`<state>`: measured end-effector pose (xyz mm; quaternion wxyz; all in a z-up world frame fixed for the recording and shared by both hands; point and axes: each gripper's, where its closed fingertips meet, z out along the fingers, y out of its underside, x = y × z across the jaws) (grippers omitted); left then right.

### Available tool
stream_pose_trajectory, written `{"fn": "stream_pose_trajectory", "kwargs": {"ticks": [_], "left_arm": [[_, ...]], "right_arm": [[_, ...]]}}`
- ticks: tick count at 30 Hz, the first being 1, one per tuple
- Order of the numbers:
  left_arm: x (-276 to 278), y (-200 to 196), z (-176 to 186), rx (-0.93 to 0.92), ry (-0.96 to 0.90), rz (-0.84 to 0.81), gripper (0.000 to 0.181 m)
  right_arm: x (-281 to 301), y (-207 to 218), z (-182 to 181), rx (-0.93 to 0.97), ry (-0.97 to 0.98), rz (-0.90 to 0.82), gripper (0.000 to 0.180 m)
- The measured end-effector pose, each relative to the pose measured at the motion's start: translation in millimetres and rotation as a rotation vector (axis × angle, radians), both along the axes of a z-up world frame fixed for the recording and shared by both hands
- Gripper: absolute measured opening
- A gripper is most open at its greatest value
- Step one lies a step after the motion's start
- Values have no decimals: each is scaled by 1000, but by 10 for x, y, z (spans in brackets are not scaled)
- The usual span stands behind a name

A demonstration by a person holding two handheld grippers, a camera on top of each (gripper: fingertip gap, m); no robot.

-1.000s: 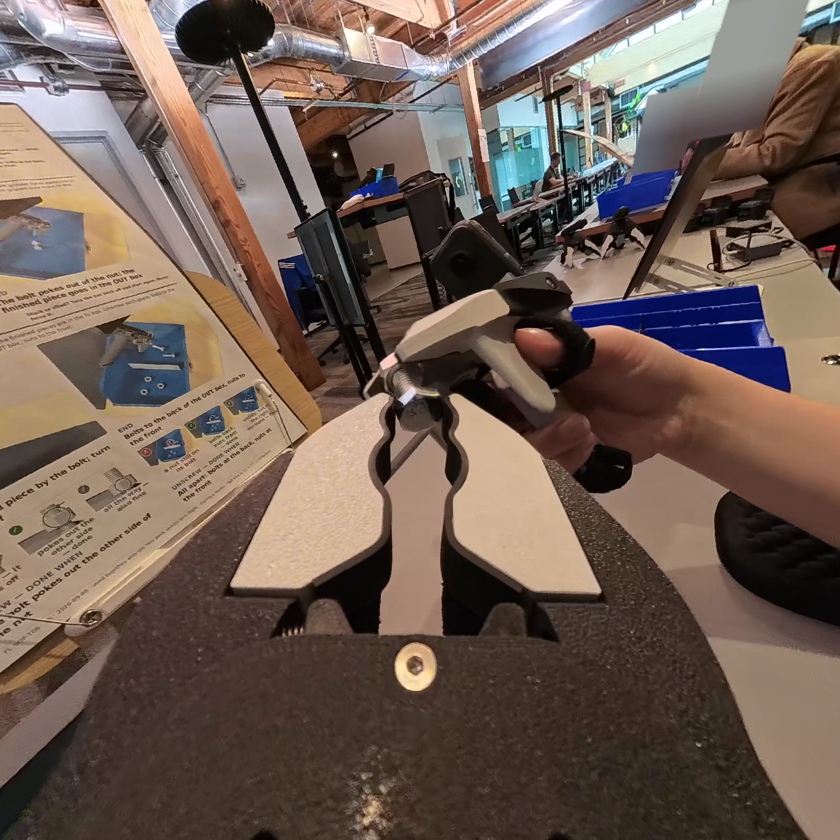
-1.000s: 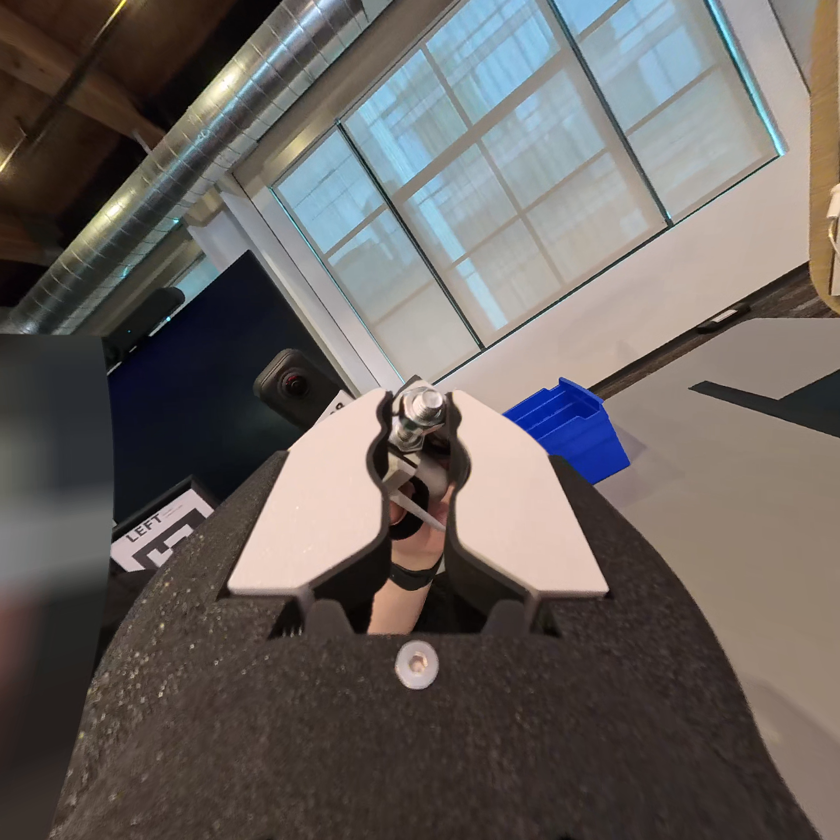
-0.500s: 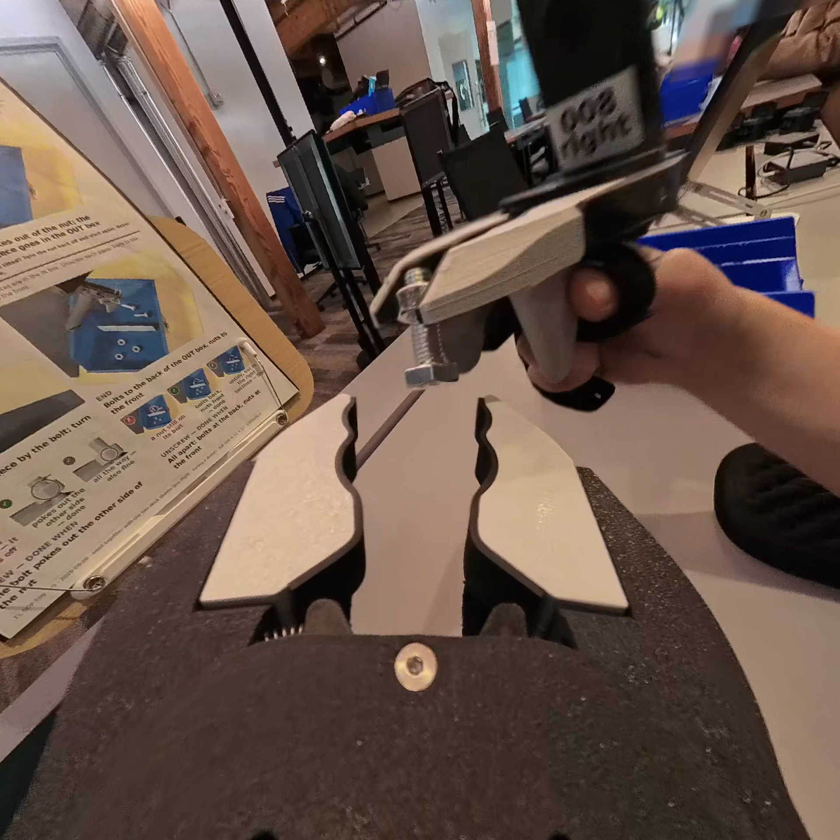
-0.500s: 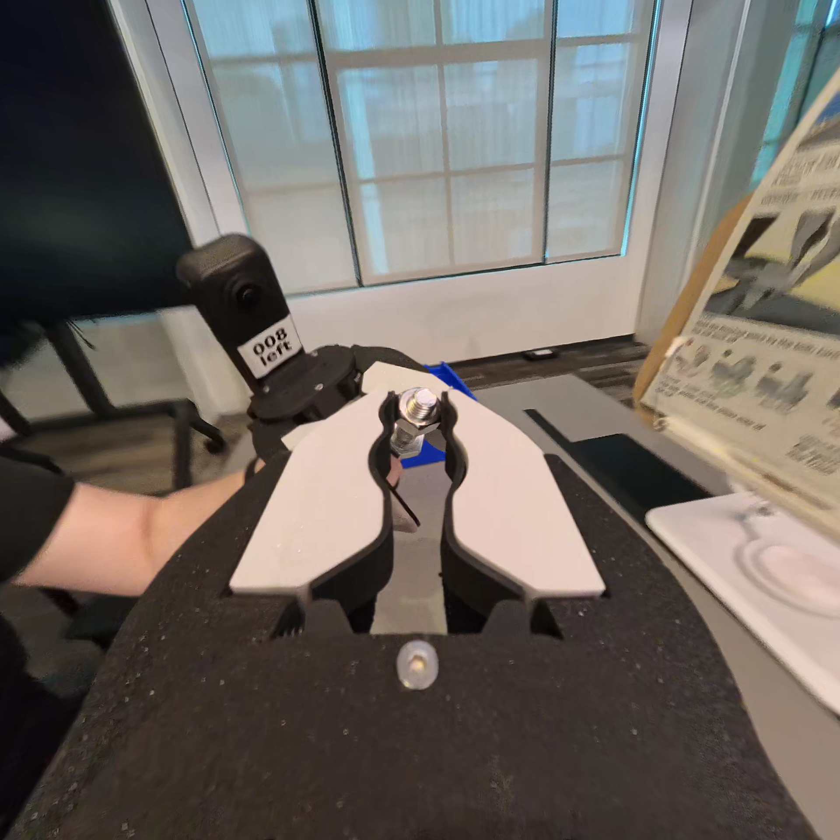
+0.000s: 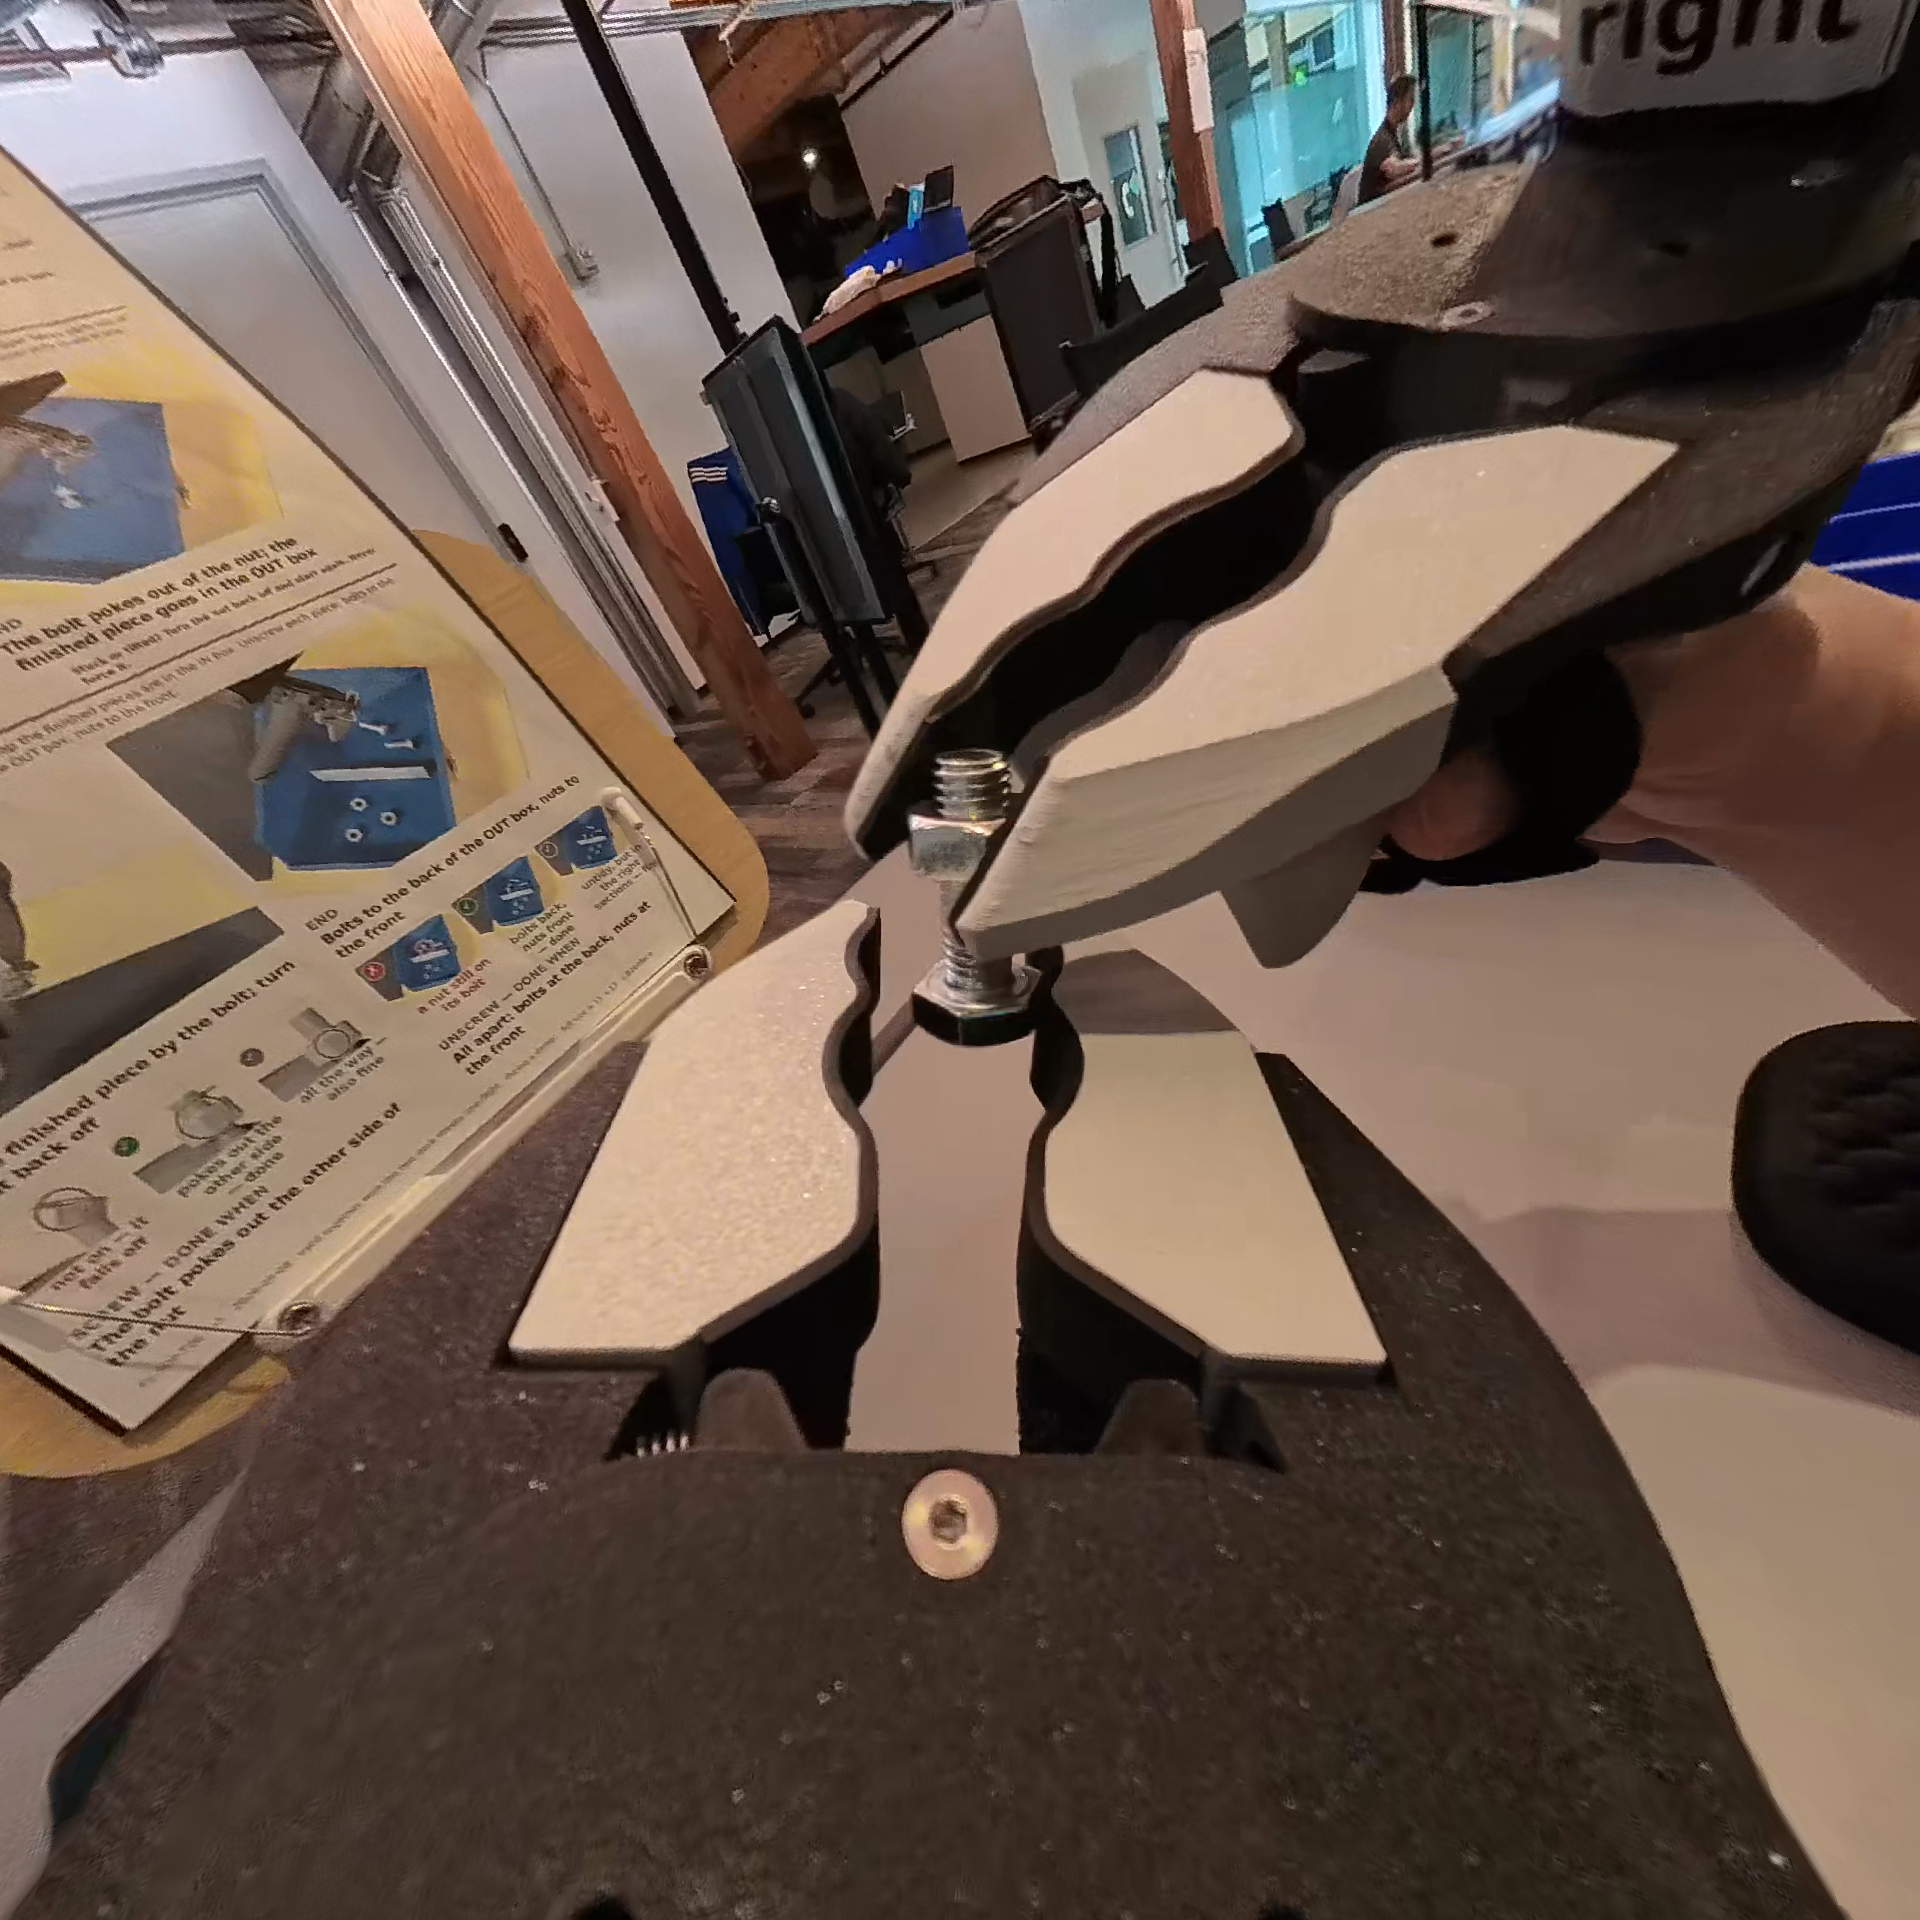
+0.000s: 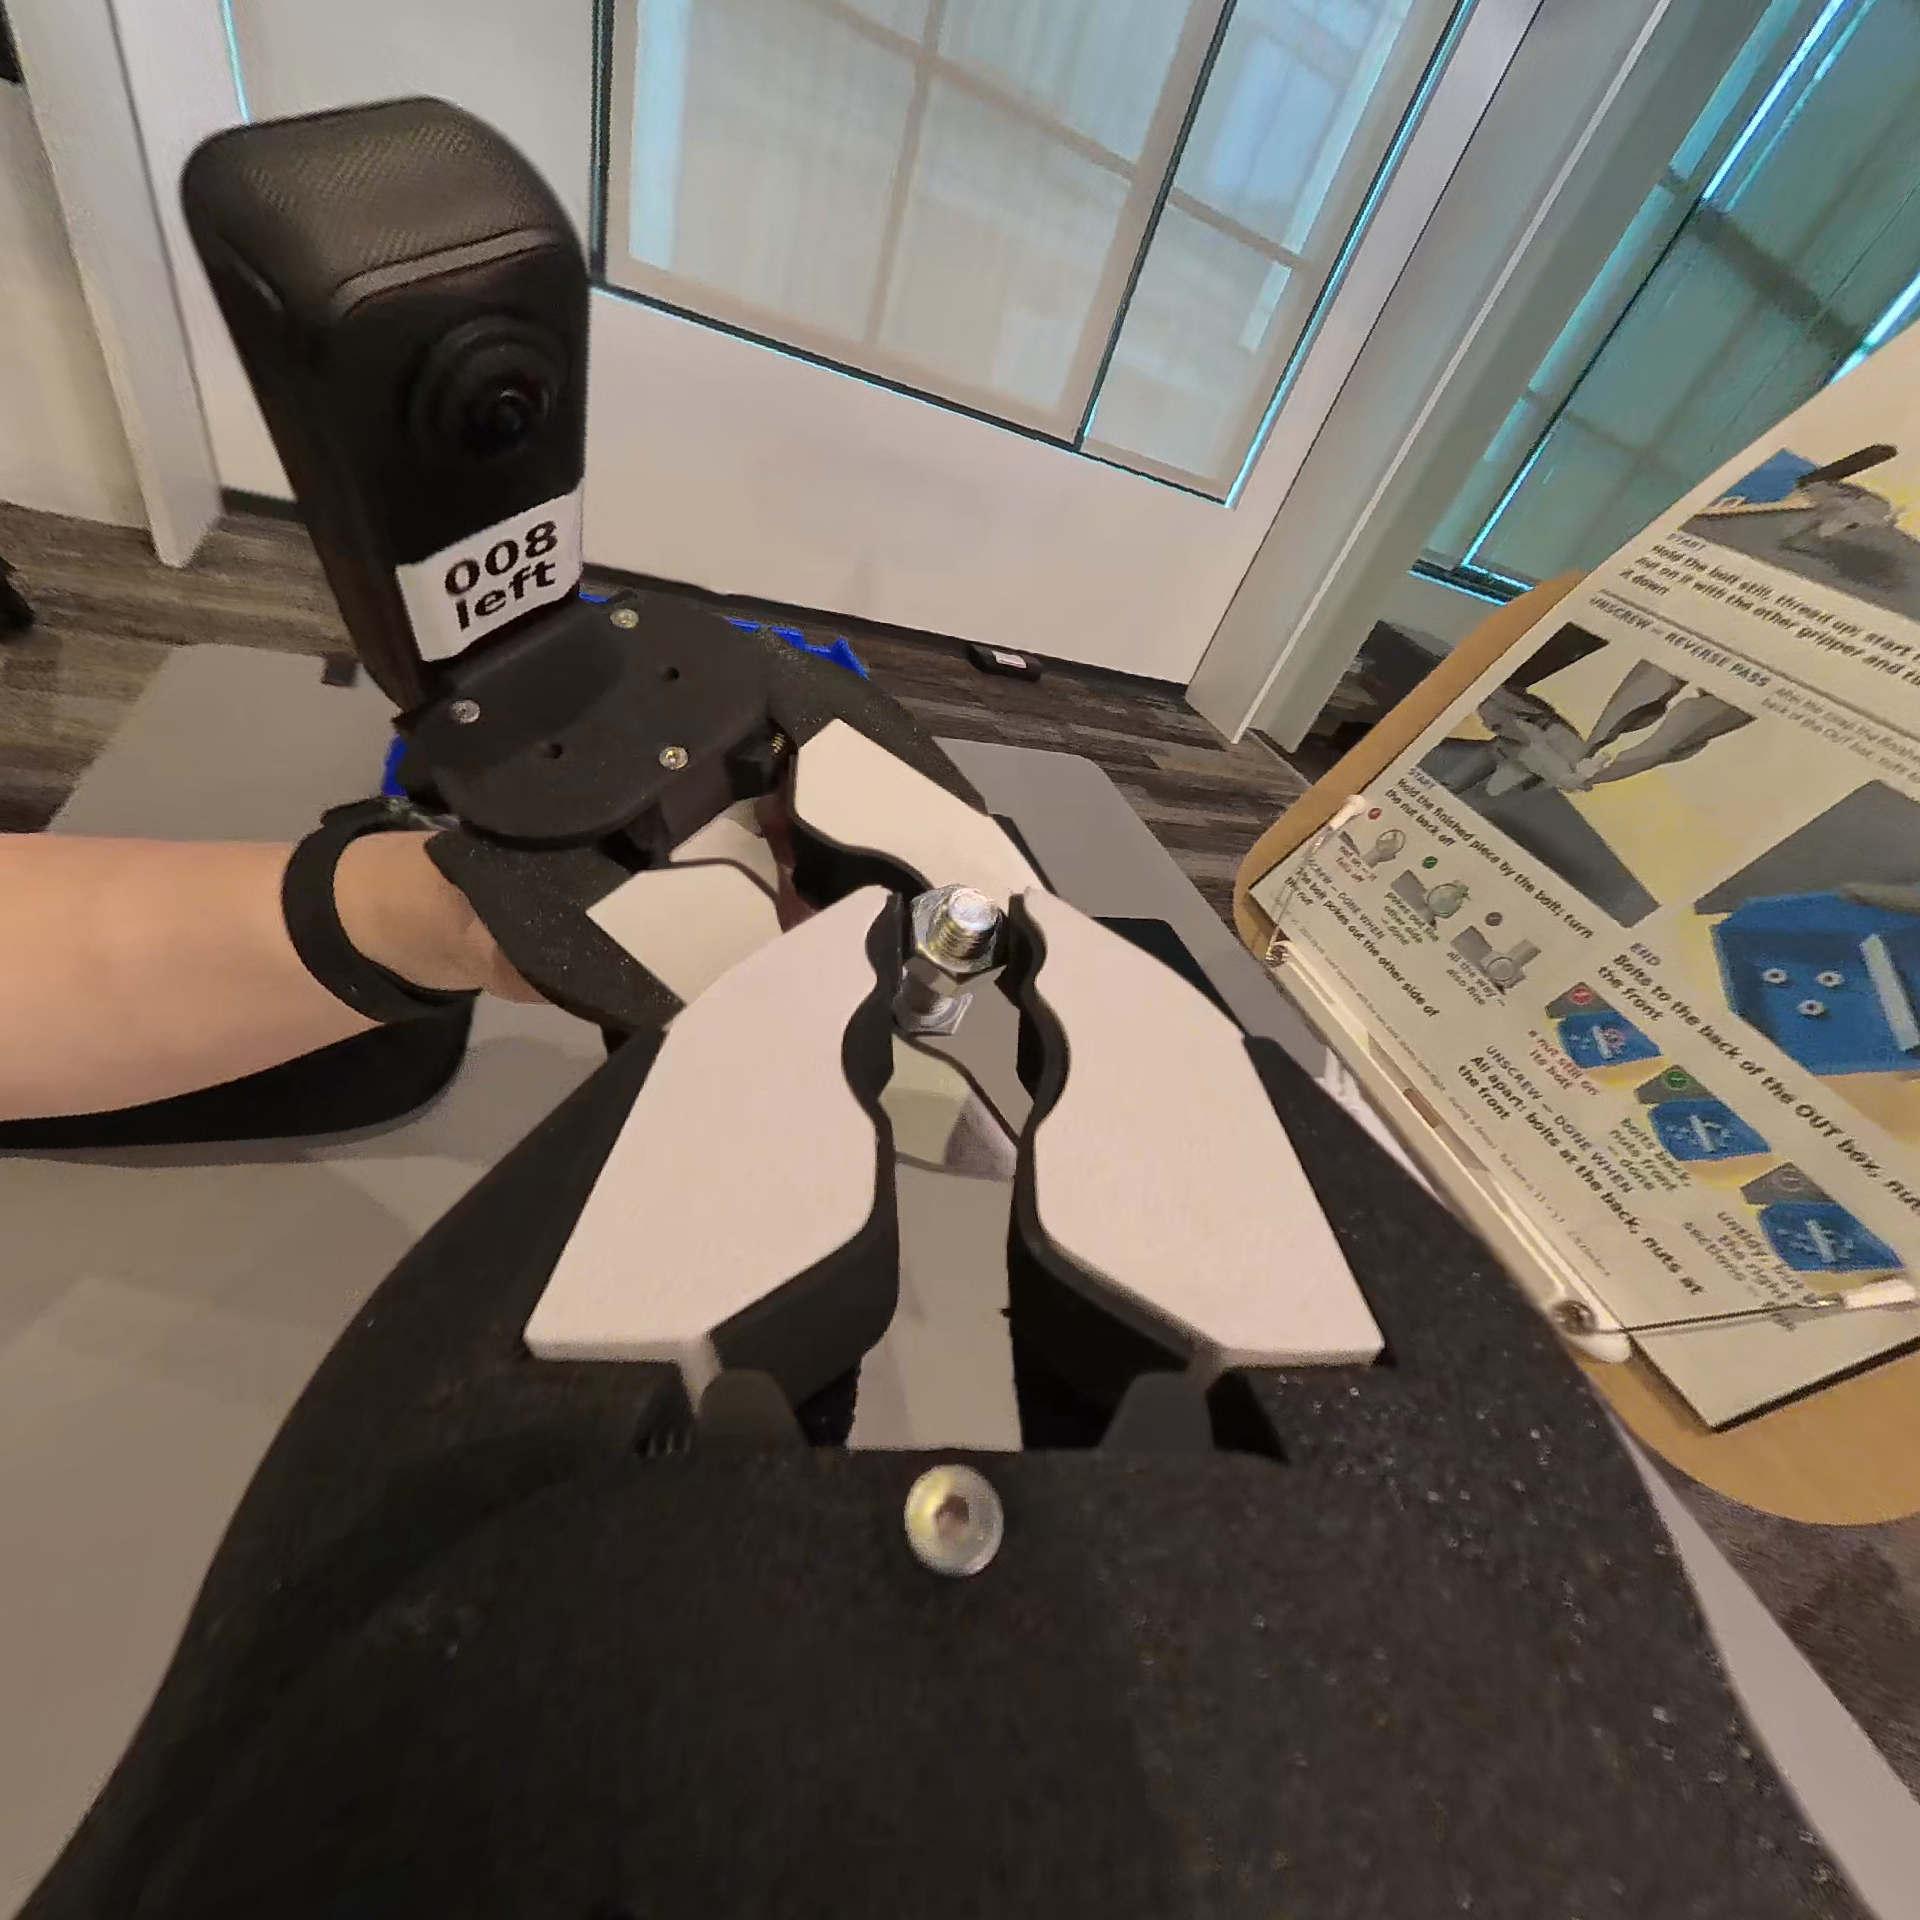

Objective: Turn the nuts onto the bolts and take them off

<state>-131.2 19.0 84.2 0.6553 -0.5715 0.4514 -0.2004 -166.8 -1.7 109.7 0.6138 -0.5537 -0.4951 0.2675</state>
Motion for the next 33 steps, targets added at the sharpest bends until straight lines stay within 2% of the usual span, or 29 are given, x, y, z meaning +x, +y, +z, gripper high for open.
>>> {"fn": "stream_pose_trajectory", "kwargs": {"ticks": [5,20,26,33], "left_arm": [[14,-8,-23,-7,13,-6,16],[50,-41,1,-5,-21,-35,15],[49,-27,4,-20,-44,-37,15],[24,15,1,-99,-117,-66,15]], "right_arm": [[6,13,1,38,-27,-33,18],[43,2,13,16,-22,-26,19],[140,22,200,-13,99,-54,38],[106,101,92,-60,70,-82,40]]}}
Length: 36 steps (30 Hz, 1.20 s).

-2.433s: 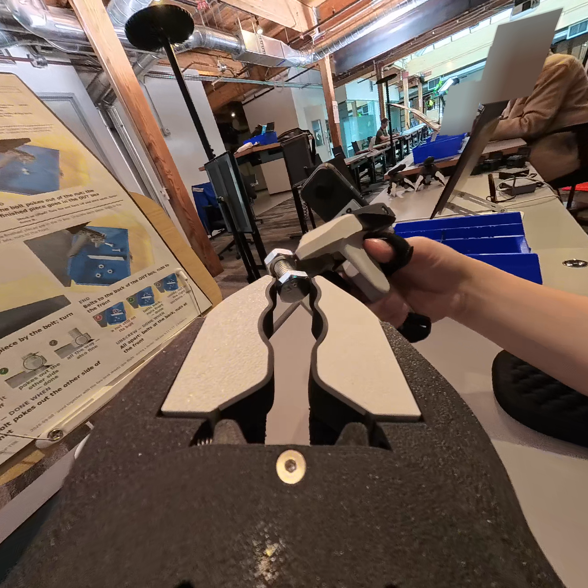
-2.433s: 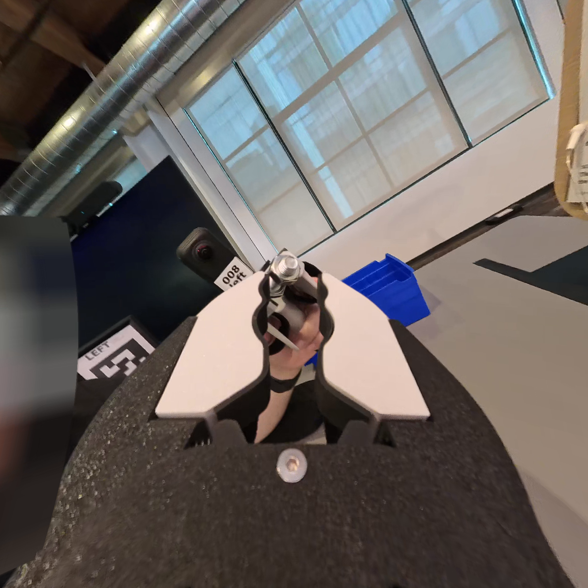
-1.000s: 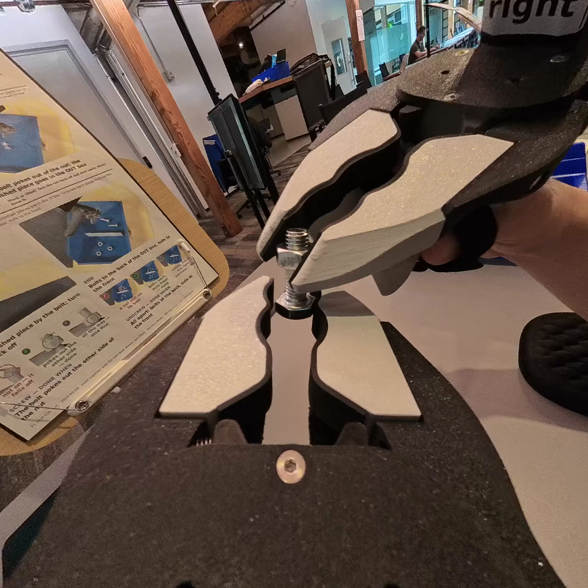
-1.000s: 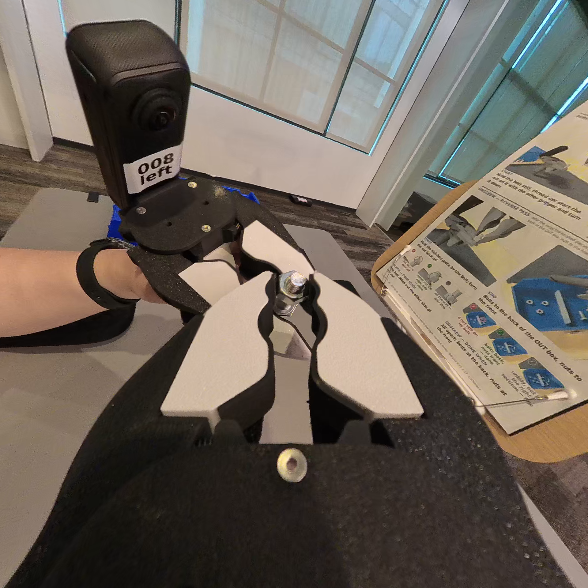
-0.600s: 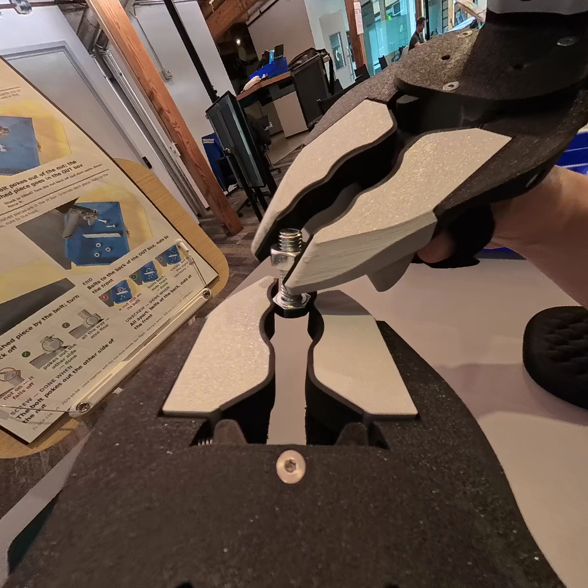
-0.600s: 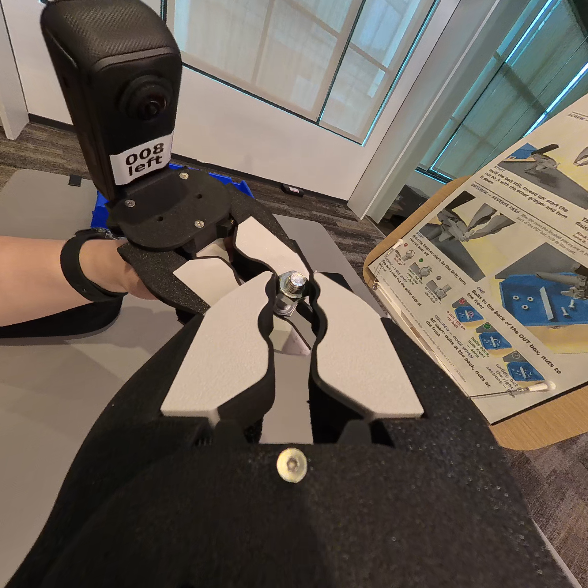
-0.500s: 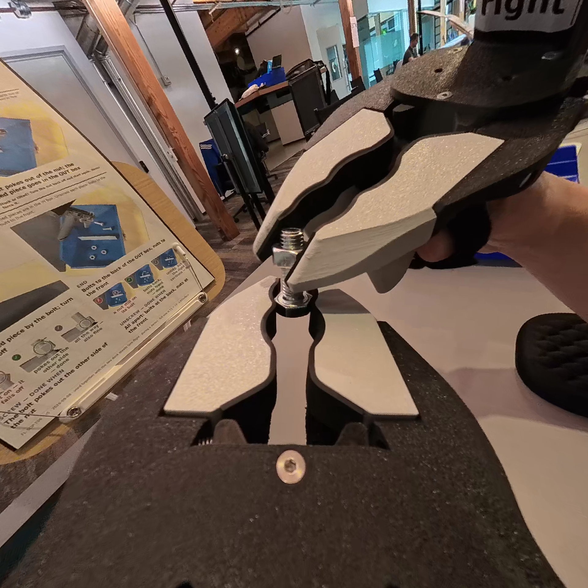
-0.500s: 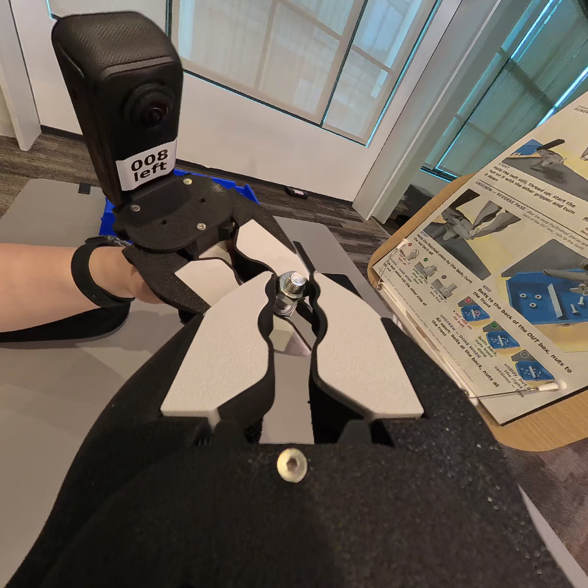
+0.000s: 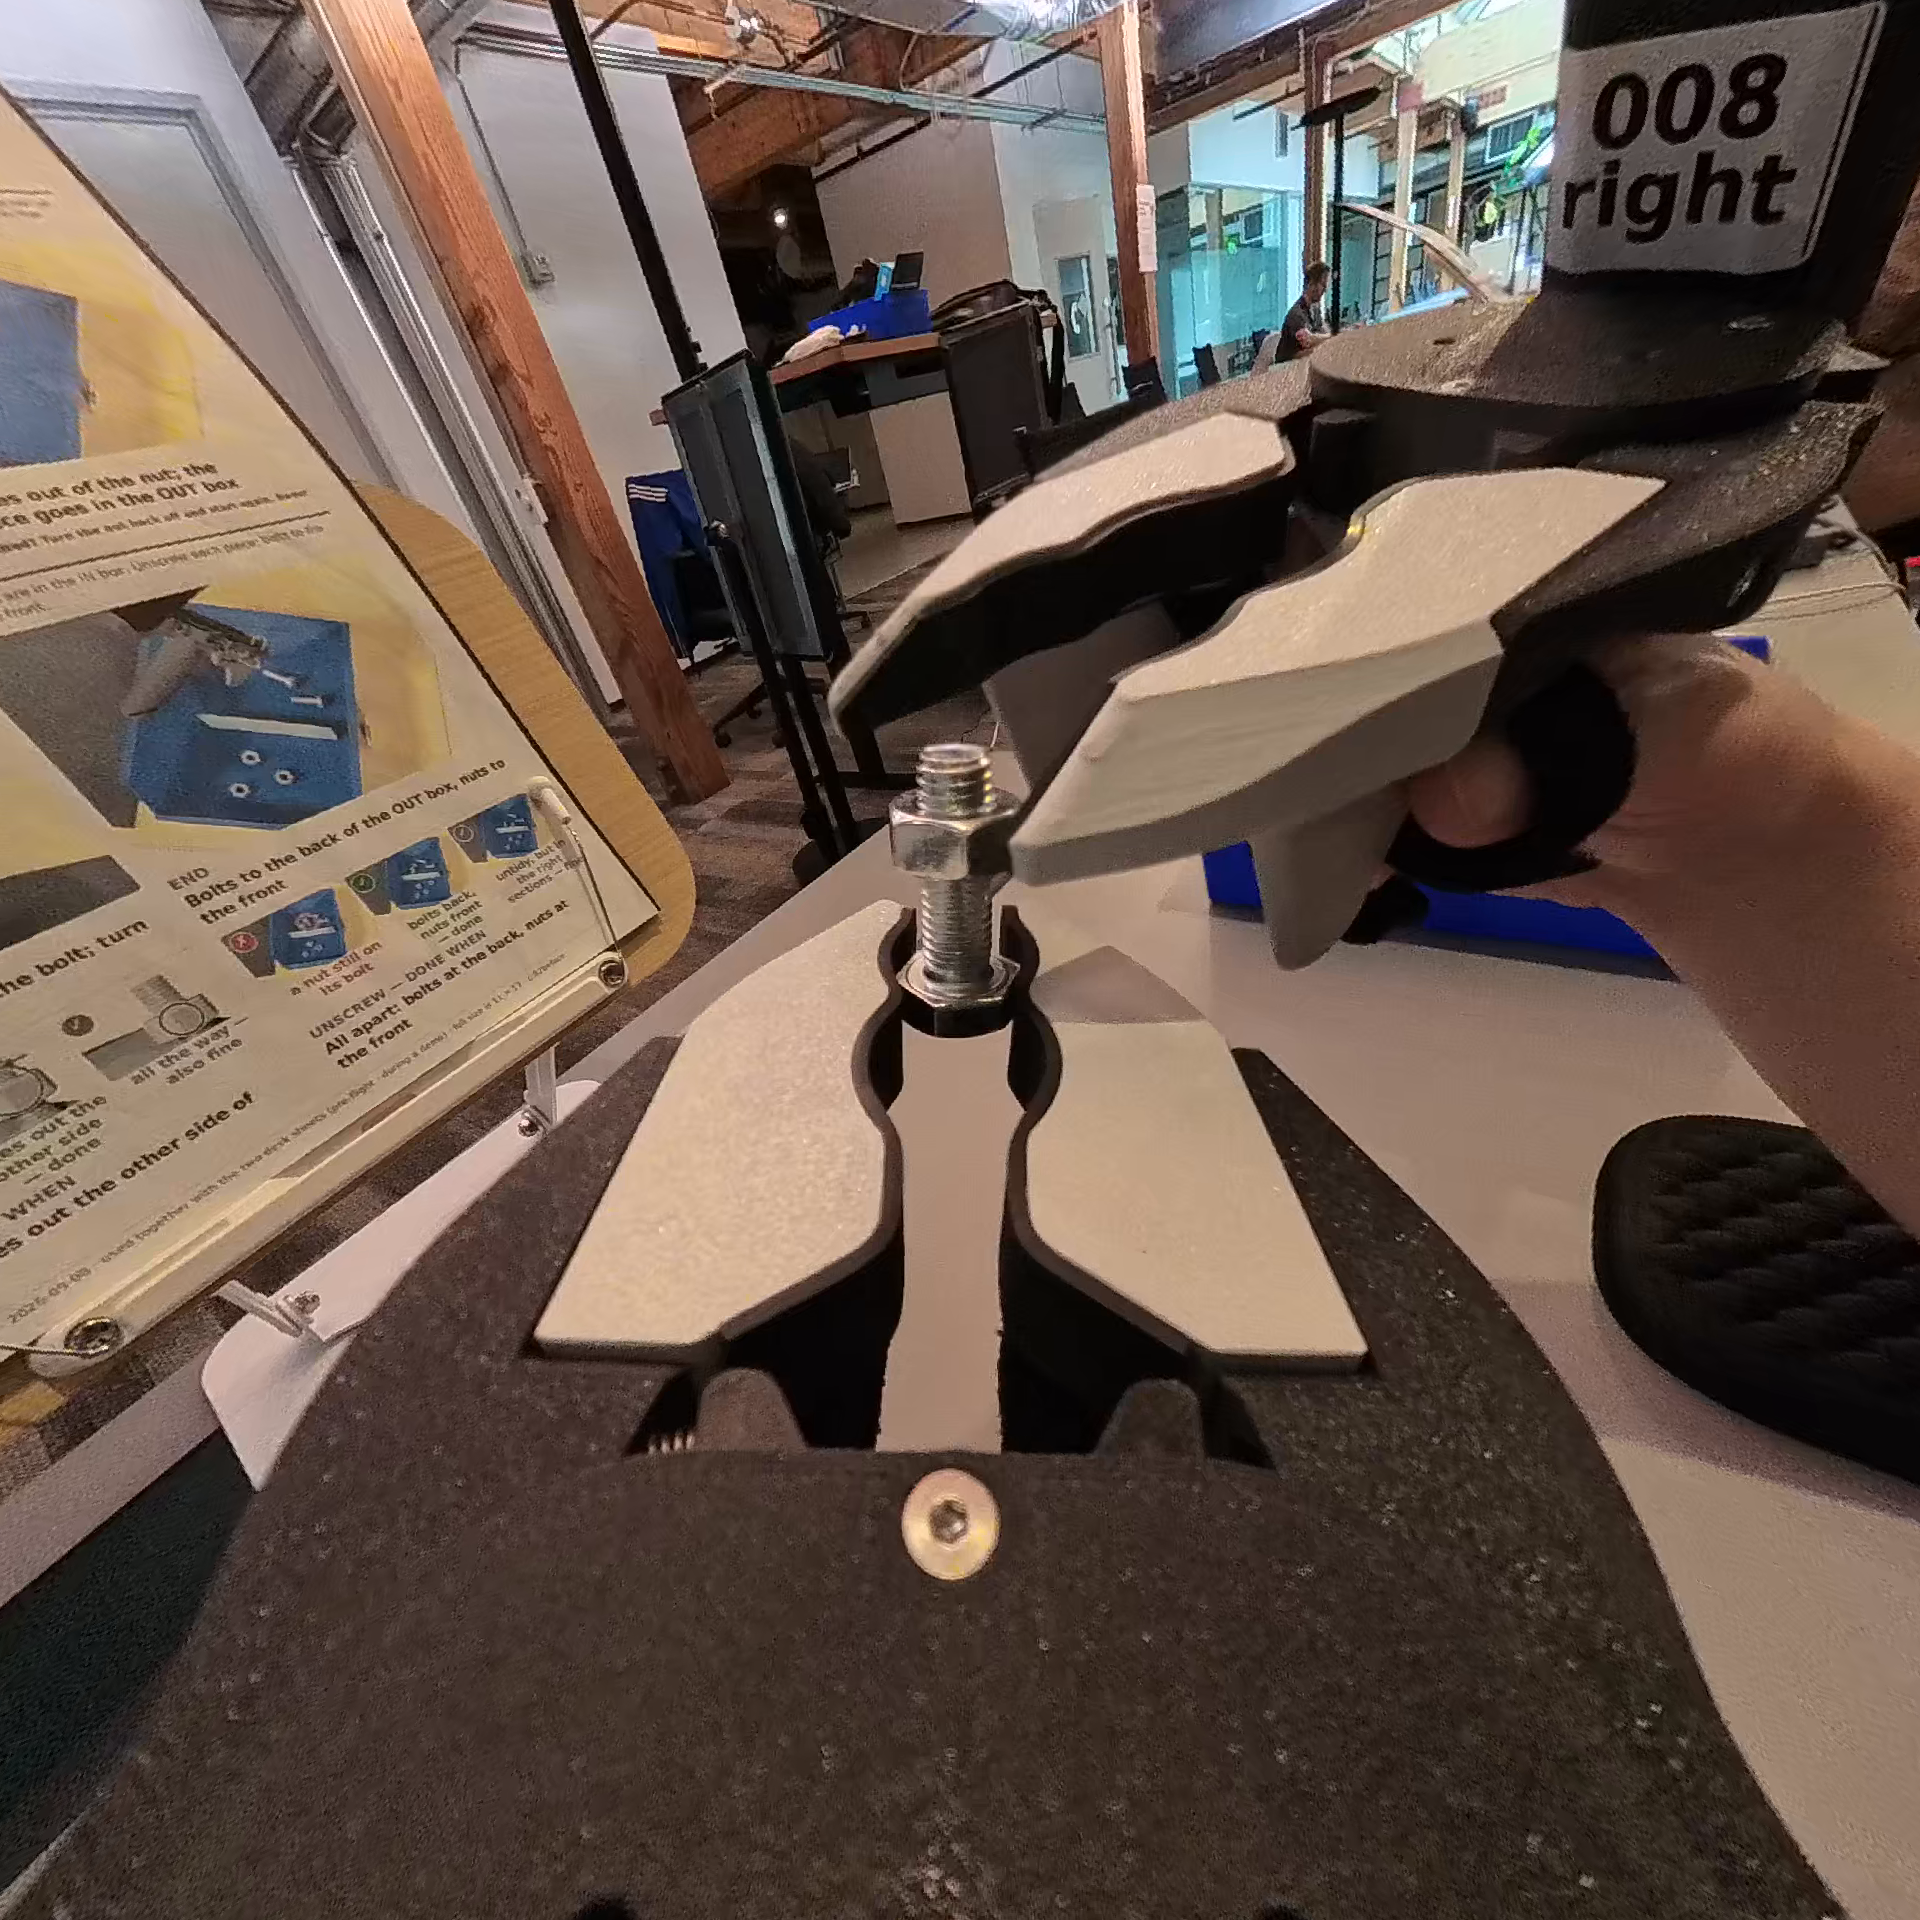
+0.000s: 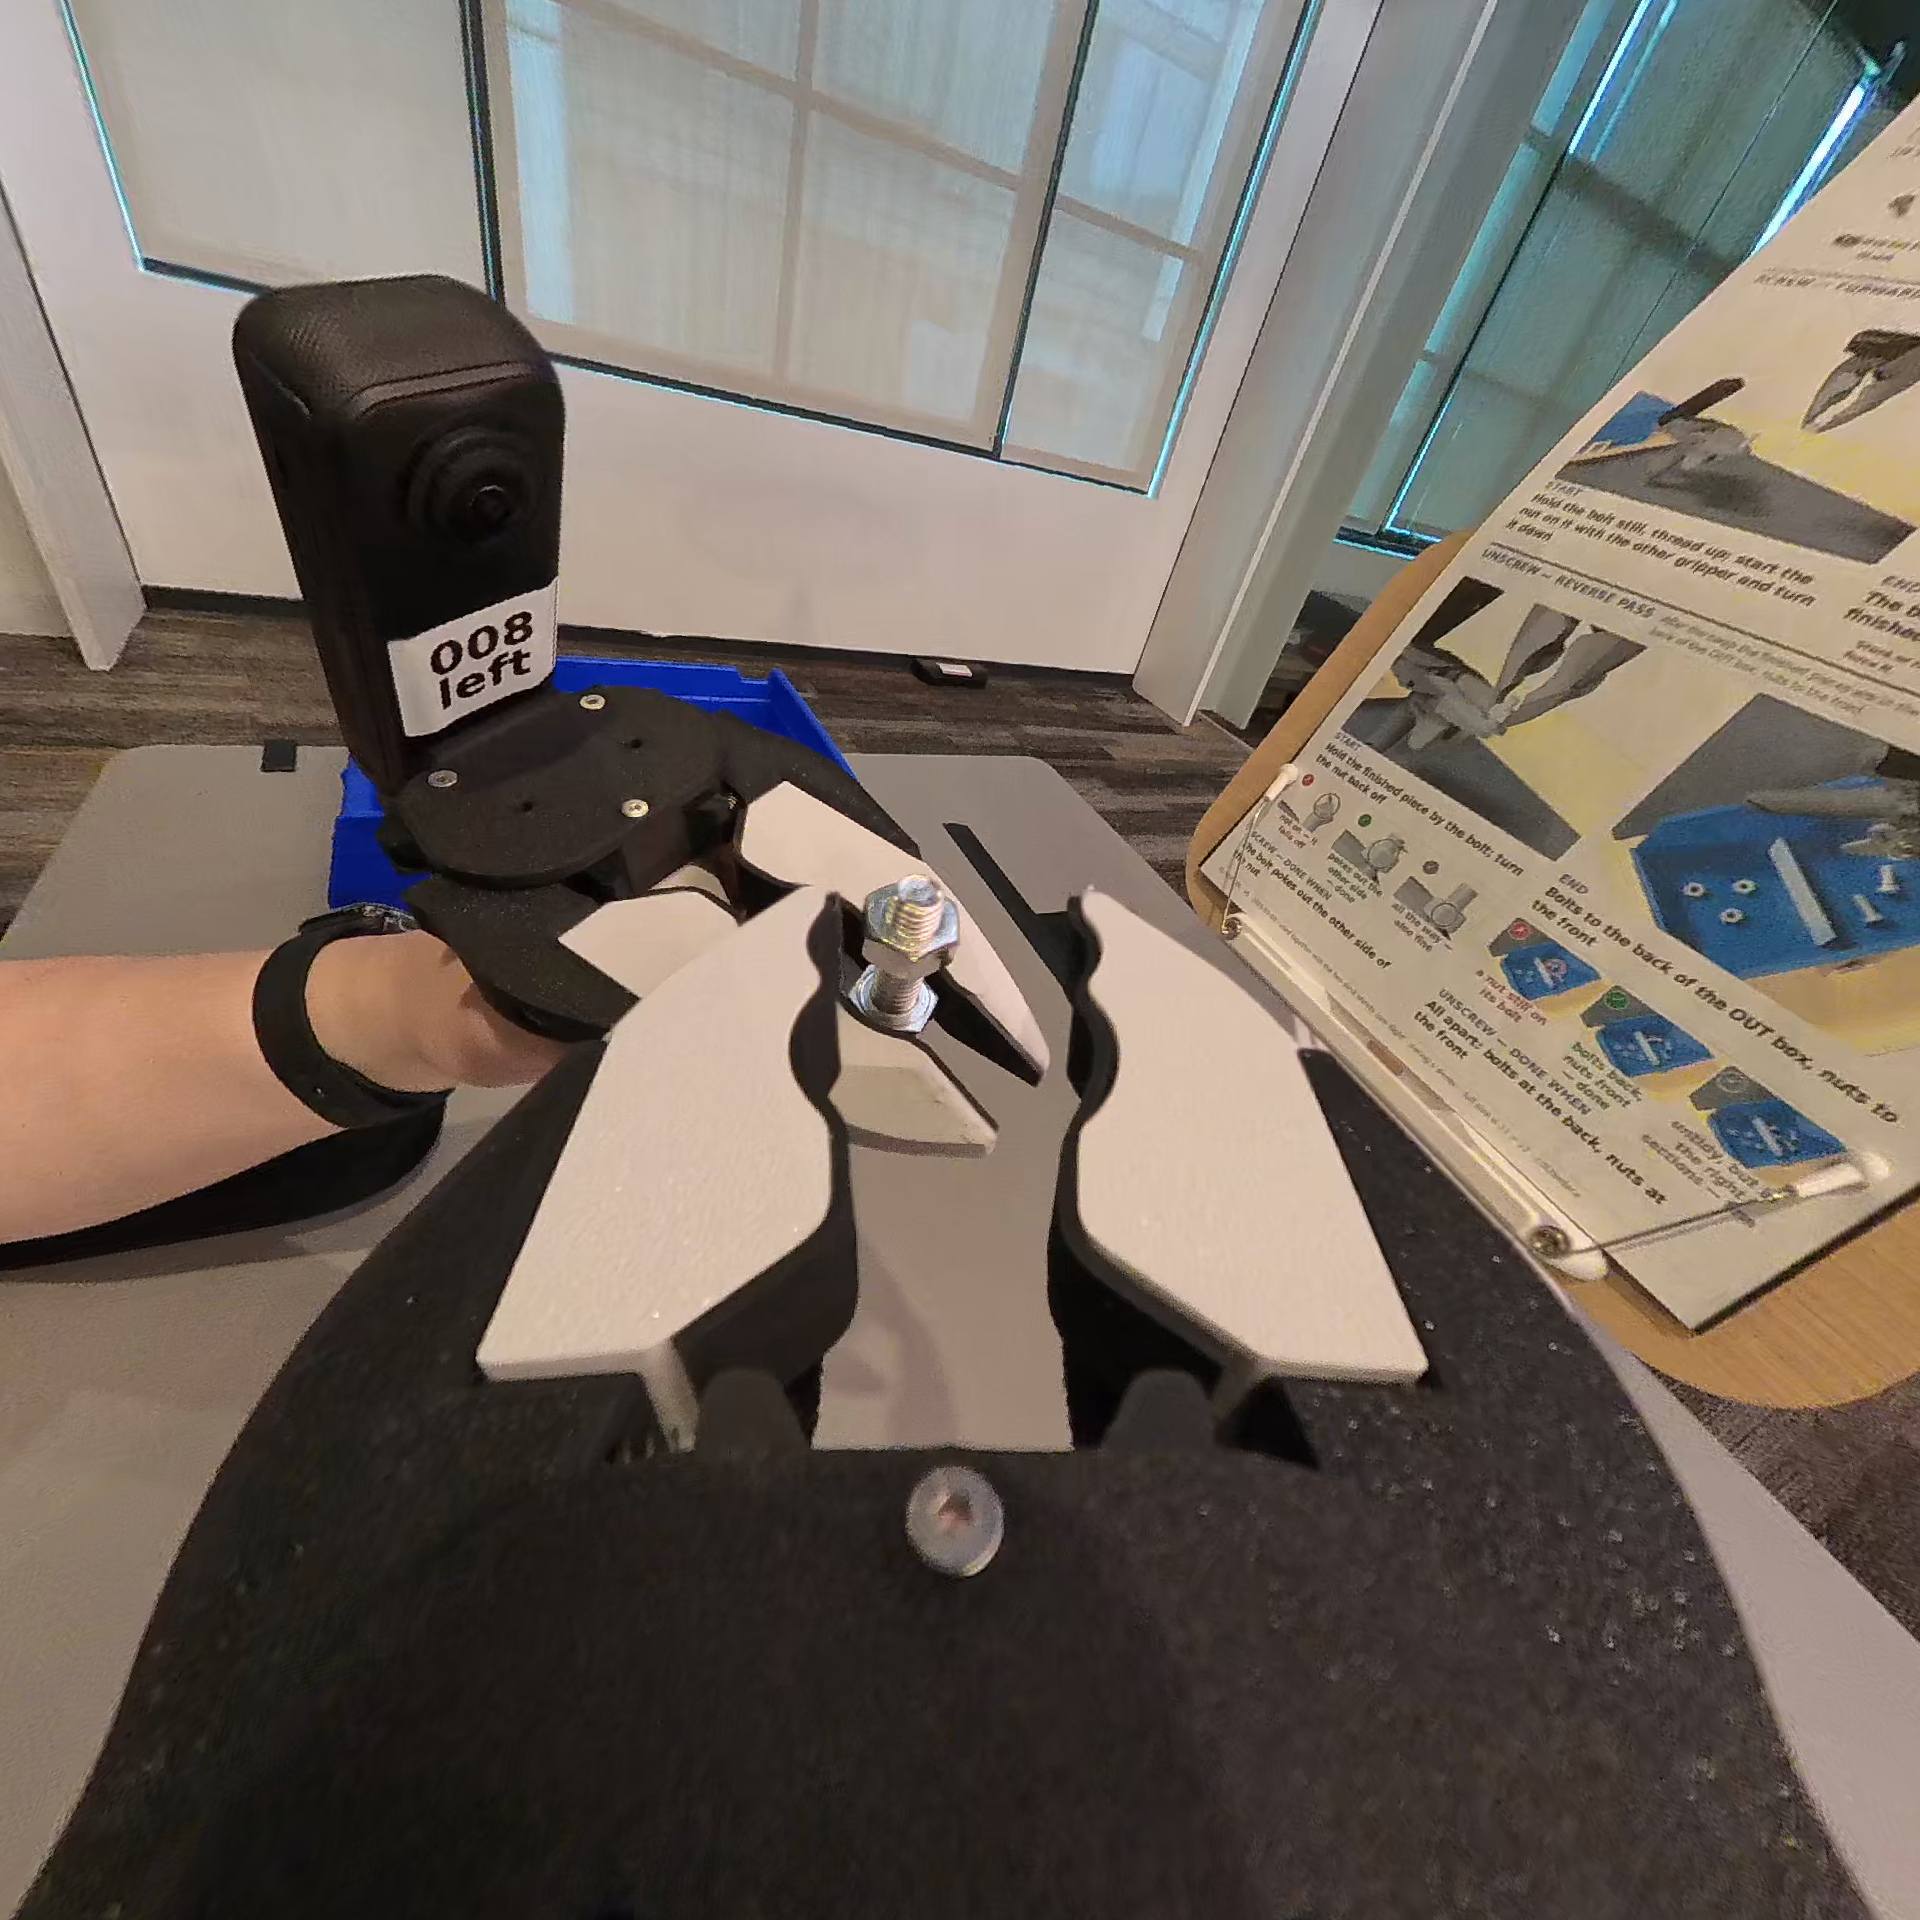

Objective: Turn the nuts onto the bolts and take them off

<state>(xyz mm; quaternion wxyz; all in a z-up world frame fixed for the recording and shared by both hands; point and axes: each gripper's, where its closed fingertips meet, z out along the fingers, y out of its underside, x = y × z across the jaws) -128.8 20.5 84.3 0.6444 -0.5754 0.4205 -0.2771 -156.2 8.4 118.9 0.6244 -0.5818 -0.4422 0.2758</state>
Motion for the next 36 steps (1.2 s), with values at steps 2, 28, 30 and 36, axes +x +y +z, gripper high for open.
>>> {"fn": "stream_pose_trajectory", "kwargs": {"ticks": [2,28,30,36], "left_arm": [[-1,7,-9,0,1,1,15],[42,-8,-31,-44,-58,-43,15],[31,-12,-9,-48,-71,-46,15],[-26,21,16,-81,-107,-53,15]], "right_arm": [[-33,34,-20,-7,4,-14,40],[-81,60,-45,-104,94,41,36],[-23,66,-23,-94,104,44,36],[140,46,21,-131,137,71,37]]}}
